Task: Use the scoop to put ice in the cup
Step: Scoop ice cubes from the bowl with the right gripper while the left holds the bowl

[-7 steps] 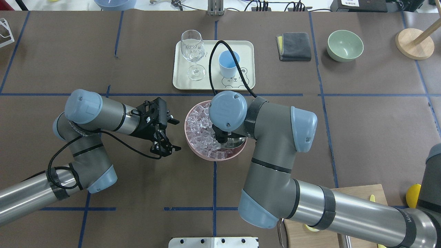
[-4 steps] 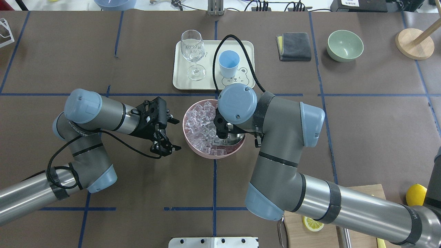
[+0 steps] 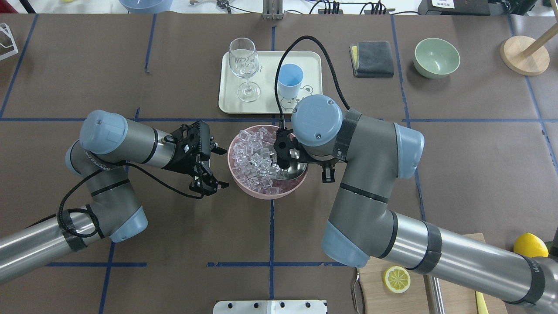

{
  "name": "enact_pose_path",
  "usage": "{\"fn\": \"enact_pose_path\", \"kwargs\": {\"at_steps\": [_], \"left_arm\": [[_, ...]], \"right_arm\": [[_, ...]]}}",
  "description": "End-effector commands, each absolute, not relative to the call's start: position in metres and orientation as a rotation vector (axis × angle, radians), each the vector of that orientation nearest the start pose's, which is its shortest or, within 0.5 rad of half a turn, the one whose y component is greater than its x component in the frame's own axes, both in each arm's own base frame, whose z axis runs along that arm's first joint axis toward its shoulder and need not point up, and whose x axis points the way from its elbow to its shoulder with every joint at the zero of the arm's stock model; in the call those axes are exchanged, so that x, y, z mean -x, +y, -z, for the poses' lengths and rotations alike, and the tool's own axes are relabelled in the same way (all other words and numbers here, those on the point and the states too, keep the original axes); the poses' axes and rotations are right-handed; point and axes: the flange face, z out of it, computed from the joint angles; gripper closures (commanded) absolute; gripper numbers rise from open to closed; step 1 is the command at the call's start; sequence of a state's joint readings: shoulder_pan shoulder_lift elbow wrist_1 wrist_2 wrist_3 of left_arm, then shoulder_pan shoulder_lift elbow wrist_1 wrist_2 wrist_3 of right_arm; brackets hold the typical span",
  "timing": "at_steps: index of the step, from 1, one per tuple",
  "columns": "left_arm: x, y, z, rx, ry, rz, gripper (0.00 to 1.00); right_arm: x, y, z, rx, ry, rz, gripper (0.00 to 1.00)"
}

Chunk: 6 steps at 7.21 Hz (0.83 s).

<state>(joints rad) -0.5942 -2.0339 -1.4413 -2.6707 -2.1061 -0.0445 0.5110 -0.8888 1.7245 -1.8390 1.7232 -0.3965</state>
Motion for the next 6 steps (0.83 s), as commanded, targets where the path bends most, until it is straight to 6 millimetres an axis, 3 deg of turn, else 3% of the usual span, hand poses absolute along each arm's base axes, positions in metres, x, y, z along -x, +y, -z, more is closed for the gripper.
{"fn": "enact_pose_path", "kwargs": {"at_steps": [1, 3, 6], "left_arm": [[-0.498, -0.439, -0.328, -1.070, 1.131, -1.129, 0.00], [-0.497, -0.440, -0.326, -1.073, 1.132, -1.128, 0.00], [-0.495, -0.441, -0.327, -1.073, 1.130, -1.126, 0.00]], "right_arm": [[0.513, -0.435, -0.229, -0.576, -0.419, 1.441, 1.00], [0.505, -0.440, -0.228, -0.602, -0.476, 1.434, 1.00], [0.480, -0.442, -0.248, -0.687, -0.573, 1.420, 1.00]]}}
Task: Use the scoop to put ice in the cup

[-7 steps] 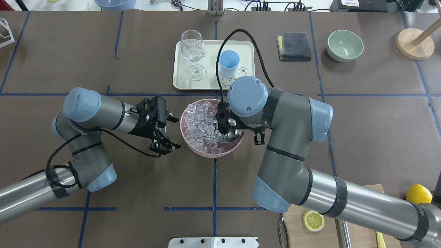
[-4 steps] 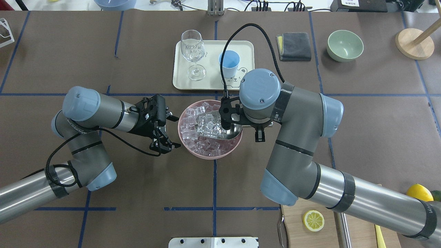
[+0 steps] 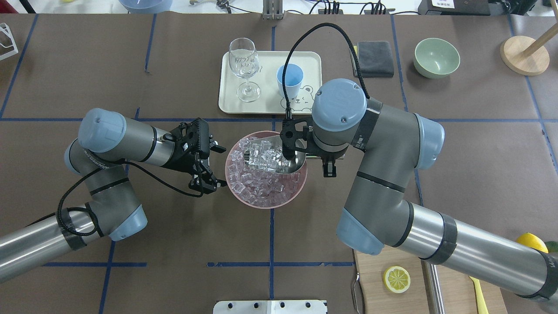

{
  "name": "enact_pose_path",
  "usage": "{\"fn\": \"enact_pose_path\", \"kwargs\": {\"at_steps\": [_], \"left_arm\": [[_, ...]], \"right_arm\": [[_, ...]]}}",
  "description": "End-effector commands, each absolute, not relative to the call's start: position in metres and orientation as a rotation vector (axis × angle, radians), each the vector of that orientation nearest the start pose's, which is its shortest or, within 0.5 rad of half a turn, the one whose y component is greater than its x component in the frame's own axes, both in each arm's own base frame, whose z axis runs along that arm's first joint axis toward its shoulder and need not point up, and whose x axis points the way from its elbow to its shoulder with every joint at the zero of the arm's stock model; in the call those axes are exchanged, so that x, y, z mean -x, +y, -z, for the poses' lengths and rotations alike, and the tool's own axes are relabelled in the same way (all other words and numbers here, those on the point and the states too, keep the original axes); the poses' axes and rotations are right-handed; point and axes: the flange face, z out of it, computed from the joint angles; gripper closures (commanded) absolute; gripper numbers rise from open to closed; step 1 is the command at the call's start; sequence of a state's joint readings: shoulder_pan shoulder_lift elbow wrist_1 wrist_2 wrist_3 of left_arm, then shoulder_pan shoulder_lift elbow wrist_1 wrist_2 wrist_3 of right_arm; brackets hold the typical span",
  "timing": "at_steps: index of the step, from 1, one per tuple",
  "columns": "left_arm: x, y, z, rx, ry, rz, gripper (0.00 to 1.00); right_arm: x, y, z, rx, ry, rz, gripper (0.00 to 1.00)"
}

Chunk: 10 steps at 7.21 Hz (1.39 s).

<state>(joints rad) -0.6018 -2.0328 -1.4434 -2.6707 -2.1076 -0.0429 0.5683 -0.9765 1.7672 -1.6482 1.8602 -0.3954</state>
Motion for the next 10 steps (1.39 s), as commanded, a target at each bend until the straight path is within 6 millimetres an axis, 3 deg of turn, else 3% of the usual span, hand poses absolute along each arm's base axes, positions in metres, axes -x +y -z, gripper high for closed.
{"fn": "enact_pose_path", "kwargs": {"at_steps": [1, 2, 3, 5, 6, 7, 8, 9, 10], "left_arm": [[-0.493, -0.444, -0.328, -1.071, 1.128, -1.124, 0.00], [-0.487, -0.448, -0.329, -1.066, 1.124, -1.121, 0.00], [-0.466, -0.454, -0.335, -1.029, 1.160, -1.146, 0.00], [-0.433, -0.469, -0.362, -0.996, 1.137, -1.116, 0.00], [-0.410, -0.484, -0.363, -0.986, 1.102, -1.077, 0.00], [-0.375, -0.509, -0.363, -0.900, 1.026, -0.998, 0.00], [-0.353, -0.527, -0.361, -0.775, 0.966, -0.931, 0.00], [-0.332, -0.543, -0.367, -0.718, 0.926, -0.880, 0.00], [-0.298, -0.557, -0.369, -0.732, 0.903, -0.828, 0.00]], "right_arm": [[0.463, -0.449, -0.239, -0.700, -0.613, 1.404, 1.00], [0.446, -0.459, -0.232, -0.704, -0.652, 1.386, 1.00], [0.428, -0.470, -0.229, -0.699, -0.693, 1.365, 1.00], [0.398, -0.489, -0.215, -0.667, -0.788, 1.259, 1.00], [0.369, -0.502, -0.206, -0.675, -0.811, 1.192, 1.00], [0.340, -0.509, -0.200, -0.638, -0.829, 1.094, 1.00], [0.315, -0.517, -0.195, -0.601, -0.810, 1.028, 1.00], [0.294, -0.527, -0.194, -0.554, -0.784, 0.974, 1.00], [0.277, -0.536, -0.200, -0.520, -0.763, 0.934, 1.00]]}}
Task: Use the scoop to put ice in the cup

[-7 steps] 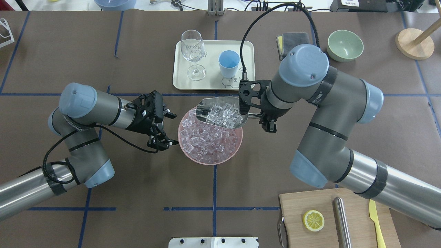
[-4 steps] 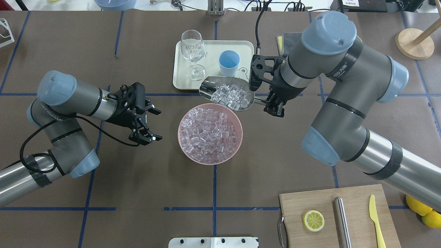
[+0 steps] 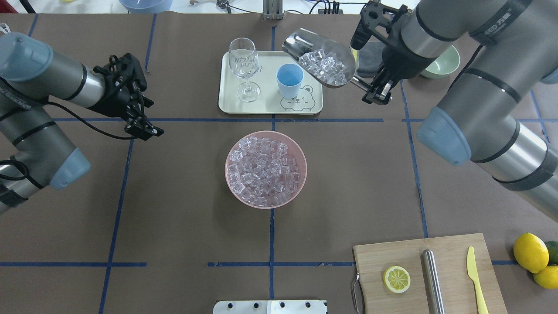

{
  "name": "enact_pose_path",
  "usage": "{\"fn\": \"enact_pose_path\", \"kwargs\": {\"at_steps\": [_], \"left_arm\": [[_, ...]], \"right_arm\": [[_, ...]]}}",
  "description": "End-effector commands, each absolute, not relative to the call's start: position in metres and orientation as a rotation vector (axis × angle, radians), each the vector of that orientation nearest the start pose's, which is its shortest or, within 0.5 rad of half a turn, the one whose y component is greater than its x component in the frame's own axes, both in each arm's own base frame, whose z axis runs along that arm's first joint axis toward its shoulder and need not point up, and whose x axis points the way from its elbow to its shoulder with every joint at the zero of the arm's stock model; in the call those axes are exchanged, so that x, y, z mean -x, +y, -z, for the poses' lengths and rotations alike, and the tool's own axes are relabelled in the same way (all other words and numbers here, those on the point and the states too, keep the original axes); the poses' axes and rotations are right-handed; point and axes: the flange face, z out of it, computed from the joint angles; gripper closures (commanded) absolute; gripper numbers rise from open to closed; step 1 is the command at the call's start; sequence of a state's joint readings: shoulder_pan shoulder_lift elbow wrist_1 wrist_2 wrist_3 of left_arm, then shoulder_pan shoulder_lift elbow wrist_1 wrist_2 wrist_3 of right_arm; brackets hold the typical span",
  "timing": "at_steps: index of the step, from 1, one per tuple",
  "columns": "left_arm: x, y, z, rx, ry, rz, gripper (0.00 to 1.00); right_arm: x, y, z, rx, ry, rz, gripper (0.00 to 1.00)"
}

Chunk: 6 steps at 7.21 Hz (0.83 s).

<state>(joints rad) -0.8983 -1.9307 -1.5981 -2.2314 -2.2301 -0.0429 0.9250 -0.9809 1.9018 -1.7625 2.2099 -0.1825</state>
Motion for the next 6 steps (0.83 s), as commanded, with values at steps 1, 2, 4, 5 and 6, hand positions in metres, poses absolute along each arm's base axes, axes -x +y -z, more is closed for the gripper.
{"fn": "enact_pose_path", "kwargs": {"at_steps": [1, 2, 4, 5, 6], "left_arm": [[-0.255, -0.572, -0.388, -0.722, 0.868, -0.752, 0.00], [-0.207, -0.585, -0.403, -0.712, 0.829, -0.671, 0.00], [-0.139, -0.595, -0.427, -0.707, 0.785, -0.562, 0.00], [-0.115, -0.590, -0.450, -0.651, 0.766, -0.510, 0.00], [-0.088, -0.593, -0.459, -0.622, 0.747, -0.456, 0.00]], "right_arm": [[0.256, -0.548, -0.211, -0.472, -0.734, 0.879, 1.00], [0.252, -0.548, -0.218, -0.402, -0.715, 0.854, 1.00], [0.263, -0.548, -0.226, -0.268, -0.593, 0.831, 1.00], [0.270, -0.547, -0.223, -0.231, -0.551, 0.833, 1.00], [0.277, -0.550, -0.220, -0.214, -0.544, 0.837, 1.00]]}}
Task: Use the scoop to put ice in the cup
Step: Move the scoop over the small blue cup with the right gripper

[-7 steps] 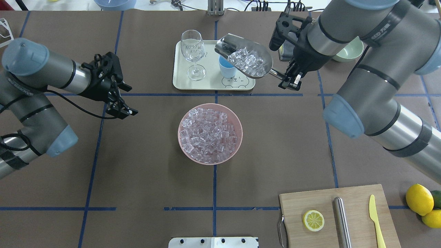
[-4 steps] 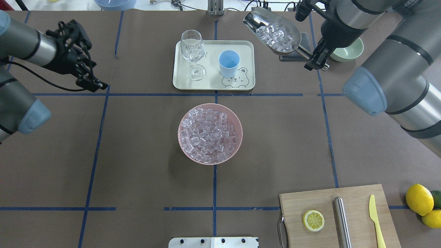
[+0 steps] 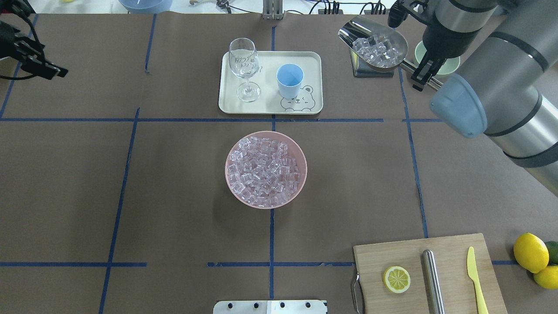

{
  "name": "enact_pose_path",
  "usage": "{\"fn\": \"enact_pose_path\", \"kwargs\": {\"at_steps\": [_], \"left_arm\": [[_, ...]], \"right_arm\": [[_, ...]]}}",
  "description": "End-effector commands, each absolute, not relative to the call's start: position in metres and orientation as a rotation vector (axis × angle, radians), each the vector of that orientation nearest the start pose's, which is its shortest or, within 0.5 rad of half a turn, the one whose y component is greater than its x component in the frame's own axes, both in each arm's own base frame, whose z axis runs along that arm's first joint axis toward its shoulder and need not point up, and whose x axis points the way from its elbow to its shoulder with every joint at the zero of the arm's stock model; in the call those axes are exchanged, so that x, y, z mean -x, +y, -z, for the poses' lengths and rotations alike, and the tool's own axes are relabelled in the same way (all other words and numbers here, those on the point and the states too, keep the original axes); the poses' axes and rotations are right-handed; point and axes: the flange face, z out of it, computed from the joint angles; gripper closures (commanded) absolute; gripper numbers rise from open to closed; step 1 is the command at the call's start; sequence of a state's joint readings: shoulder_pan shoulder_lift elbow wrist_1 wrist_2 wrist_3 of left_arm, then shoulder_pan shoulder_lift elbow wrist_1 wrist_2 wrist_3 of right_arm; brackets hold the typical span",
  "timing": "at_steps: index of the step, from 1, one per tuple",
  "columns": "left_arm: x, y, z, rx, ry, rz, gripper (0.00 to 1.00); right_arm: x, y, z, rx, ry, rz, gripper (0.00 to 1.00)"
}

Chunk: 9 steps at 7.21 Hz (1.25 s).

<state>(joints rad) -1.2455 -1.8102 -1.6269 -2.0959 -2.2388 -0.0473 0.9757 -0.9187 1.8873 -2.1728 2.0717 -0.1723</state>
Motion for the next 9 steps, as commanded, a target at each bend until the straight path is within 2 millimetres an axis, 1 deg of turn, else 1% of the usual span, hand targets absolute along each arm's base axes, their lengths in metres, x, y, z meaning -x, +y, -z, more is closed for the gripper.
{"fn": "enact_pose_path", "kwargs": {"at_steps": [1, 2, 3, 4, 5, 6, 7, 8, 9], "left_arm": [[-0.073, -0.588, -0.475, -0.596, 0.736, -0.430, 0.00], [-0.059, -0.585, -0.480, -0.594, 0.729, -0.409, 0.00], [-0.057, -0.582, -0.481, -0.595, 0.730, -0.407, 0.00], [-0.055, -0.581, -0.479, -0.598, 0.729, -0.404, 0.00], [-0.052, -0.580, -0.479, -0.602, 0.727, -0.399, 0.00], [-0.050, -0.577, -0.484, -0.594, 0.724, -0.394, 0.00], [-0.047, -0.578, -0.485, -0.592, 0.721, -0.389, 0.00], [-0.046, -0.576, -0.486, -0.591, 0.724, -0.388, 0.00], [-0.044, -0.574, -0.486, -0.585, 0.723, -0.382, 0.00]], "right_arm": [[0.300, -0.568, -0.208, -0.189, -0.543, 0.840, 1.00], [0.329, -0.581, -0.195, -0.155, -0.543, 0.837, 1.00], [0.348, -0.582, -0.197, -0.128, -0.538, 0.852, 1.00], [0.358, -0.581, -0.203, -0.106, -0.536, 0.857, 1.00], [0.358, -0.581, -0.196, -0.111, -0.543, 0.836, 1.00], [0.365, -0.578, -0.194, -0.113, -0.544, 0.844, 1.00], [0.372, -0.574, -0.196, -0.106, -0.541, 0.855, 1.00], [0.375, -0.571, -0.192, -0.108, -0.546, 0.862, 1.00], [0.386, -0.565, -0.193, -0.097, -0.544, 0.877, 1.00]]}}
